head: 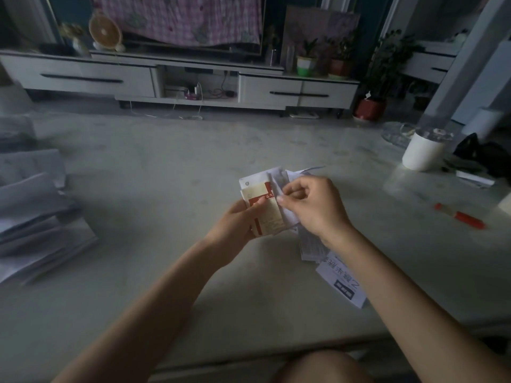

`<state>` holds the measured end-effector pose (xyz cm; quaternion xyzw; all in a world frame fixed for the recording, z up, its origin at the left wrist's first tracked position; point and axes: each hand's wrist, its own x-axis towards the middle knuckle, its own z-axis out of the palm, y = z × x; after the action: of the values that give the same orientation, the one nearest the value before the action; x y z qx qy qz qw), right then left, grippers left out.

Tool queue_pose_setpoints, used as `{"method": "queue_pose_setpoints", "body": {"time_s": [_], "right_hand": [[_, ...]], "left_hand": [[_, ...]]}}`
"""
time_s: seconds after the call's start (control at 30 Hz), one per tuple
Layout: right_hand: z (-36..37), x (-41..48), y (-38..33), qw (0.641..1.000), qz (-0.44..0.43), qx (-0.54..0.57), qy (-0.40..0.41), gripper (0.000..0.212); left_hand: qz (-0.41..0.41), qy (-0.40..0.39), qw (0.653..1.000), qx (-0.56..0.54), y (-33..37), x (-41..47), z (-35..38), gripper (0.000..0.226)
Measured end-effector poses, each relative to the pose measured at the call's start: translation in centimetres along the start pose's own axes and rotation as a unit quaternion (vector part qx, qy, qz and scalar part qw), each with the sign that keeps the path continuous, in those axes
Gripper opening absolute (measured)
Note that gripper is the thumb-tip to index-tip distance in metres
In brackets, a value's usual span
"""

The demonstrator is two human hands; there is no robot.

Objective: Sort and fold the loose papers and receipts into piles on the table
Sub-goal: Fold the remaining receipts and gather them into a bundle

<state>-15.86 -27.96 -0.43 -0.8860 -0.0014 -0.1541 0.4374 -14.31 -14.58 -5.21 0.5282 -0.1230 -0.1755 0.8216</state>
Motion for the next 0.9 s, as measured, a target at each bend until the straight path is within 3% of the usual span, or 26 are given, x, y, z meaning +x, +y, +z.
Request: {"method": "queue_pose_setpoints", "body": {"time_s": [0.2, 0.4, 0.5, 0.67, 0.77, 0.9], "right_hand": [[1.1, -0.5, 0.4, 1.000, -0.001, 0.008, -0.003, 0.014], [-2.4, 0.8, -0.3, 0.996, 0.006, 0.038, -0.085, 0.009], [-6.9, 1.4, 0.4, 0.983, 0.044, -0.080, -0.160, 0.005], [-9.1, -0.2, 1.7, 0.880, 0.181, -0.292, -0.329, 0.029], [-8.3, -1.8, 2.0, 0.851, 0.198, -0.335, -0.352, 0.052], [-7.3, -3.7, 2.6, 0.862, 0.150, -0.369, -0.313, 0.045]], "left_hand": [[0.011, 0.029, 0.999, 0.028, -0.2, 0.0, 0.3, 0.022], [0.047, 0.092, 0.993, 0.050, -0.3, -0.1, 0.5, 0.016], [0.041, 0.097, 0.993, 0.054, -0.3, -0.1, 0.5, 0.017], [0.026, 0.079, 0.994, 0.067, -0.2, -0.4, 0.8, 0.017], [0.018, 0.078, 0.994, 0.070, -0.2, -0.5, 1.0, 0.018], [0.024, 0.067, 0.995, 0.067, -0.3, -0.6, 1.0, 0.018]]}}
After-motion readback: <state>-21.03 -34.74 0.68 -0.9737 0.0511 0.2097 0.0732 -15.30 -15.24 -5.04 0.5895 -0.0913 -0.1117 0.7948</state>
